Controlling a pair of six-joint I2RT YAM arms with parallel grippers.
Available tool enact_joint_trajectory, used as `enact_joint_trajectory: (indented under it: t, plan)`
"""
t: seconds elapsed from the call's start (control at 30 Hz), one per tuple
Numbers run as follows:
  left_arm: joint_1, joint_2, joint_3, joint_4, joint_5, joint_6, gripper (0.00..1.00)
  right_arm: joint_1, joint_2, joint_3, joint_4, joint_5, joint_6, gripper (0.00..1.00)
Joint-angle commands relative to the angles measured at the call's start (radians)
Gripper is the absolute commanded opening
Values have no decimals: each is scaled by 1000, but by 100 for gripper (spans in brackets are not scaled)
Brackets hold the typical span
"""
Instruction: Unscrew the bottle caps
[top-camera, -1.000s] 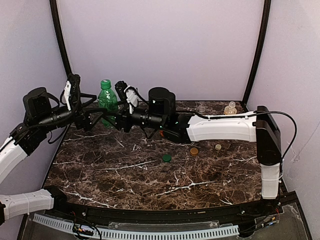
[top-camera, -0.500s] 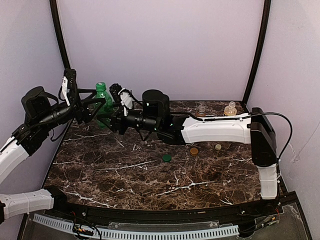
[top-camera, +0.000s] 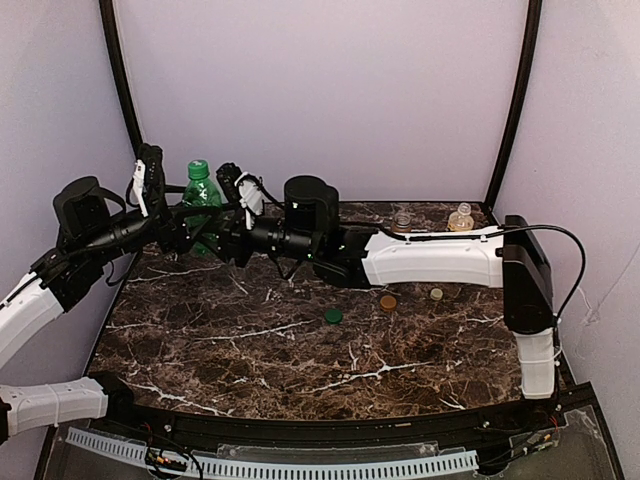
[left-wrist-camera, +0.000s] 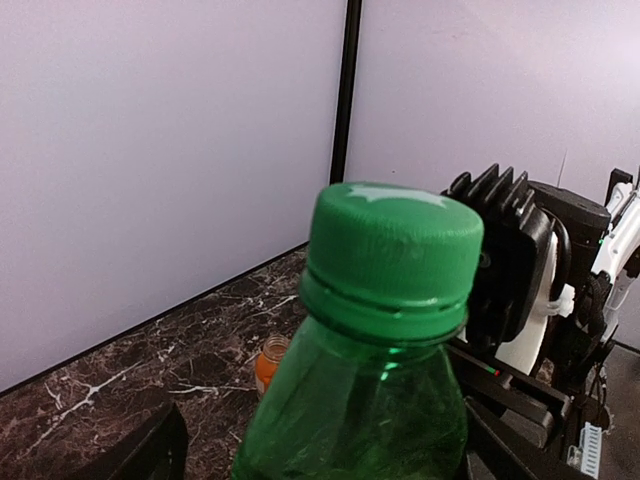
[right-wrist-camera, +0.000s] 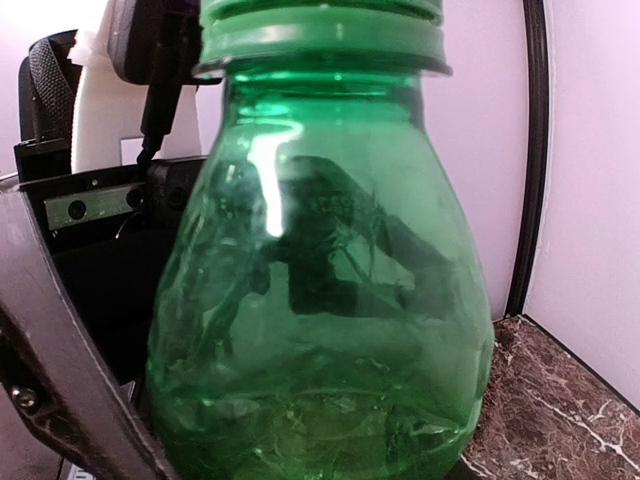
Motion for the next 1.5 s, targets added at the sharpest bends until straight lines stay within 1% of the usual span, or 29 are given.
enact_joint_trajectory:
  t: [0.0, 0.03, 0.07, 0.13, 0.2, 0.3, 0.37, 0.5, 0.53, 0.6, 0.63, 0.73, 0.77, 0.8, 0.83, 0.9, 0.93, 1.0, 1.1, 1.27, 1.37, 1.4, 1.47]
  plan:
    - [-5, -7, 1, 8, 22, 22, 87, 13, 10, 30, 23, -17, -6, 40]
    - [-4, -8, 1, 7, 24, 22, 79, 13, 10, 30, 19, -19, -8, 41]
    - [-5, -9, 1, 6, 24, 27, 76, 13, 8, 29, 17, -19, -11, 41]
    - [-5, -11, 2, 1, 26, 32, 61, 13, 6, 27, 13, -22, -17, 42]
    - [-5, -12, 0, -2, 27, 41, 53, 12, 2, 25, 9, -24, -24, 45]
    - [-4, -15, -2, -7, 26, 47, 51, 13, -14, 16, 4, -23, -41, 53]
    - [-4, -19, -3, -10, 24, 60, 49, 11, -31, 5, -3, -29, -59, 63]
    - [-4, -32, -3, -22, 15, 109, 39, -2, -87, -37, -19, -49, -94, 81]
    - [-4, -36, -3, -28, 12, 122, 37, -5, -106, -52, -23, -61, -102, 85]
    - [-4, -43, -3, -43, 10, 143, 36, -21, -153, -98, -37, -117, -116, 97]
    - [-4, -45, -3, -50, 12, 152, 36, -31, -179, -119, -49, -157, -135, 98]
    - [-4, -60, -5, -110, 28, 259, 36, -71, -264, -156, -166, -281, -179, 99]
    - [-4, -67, -7, -123, 45, 334, 35, -85, -284, -148, -231, -314, -188, 99]
    - [-4, -72, -10, -154, 57, 374, 35, -96, -301, -130, -297, -324, -192, 99]
    - [-4, -79, -11, -168, 79, 454, 35, -98, -310, -108, -355, -311, -191, 99]
    - [-5, -85, -19, -206, 80, 540, 35, -91, -308, -41, -448, -226, -150, 99]
    - [-5, -84, -23, -216, 68, 558, 35, -86, -296, -4, -493, -184, -119, 99]
    - [-5, -77, -24, -223, 21, 598, 33, -72, -274, 47, -524, -119, -46, 99]
    - [-5, -62, -20, -223, -33, 630, 32, -41, -246, 83, -517, -57, -7, 97]
    - [-5, -52, -9, -237, -57, 650, 32, 1, -184, 163, -541, 3, 5, 82]
    - [-5, -54, -12, -240, -73, 655, 32, 24, -149, 196, -555, 72, -6, 77]
    - [-5, -55, -12, -242, -72, 656, 32, 29, -141, 203, -555, 88, -9, 73]
    - [-5, -56, -13, -247, -63, 660, 32, 31, -132, 211, -541, 108, -12, 64]
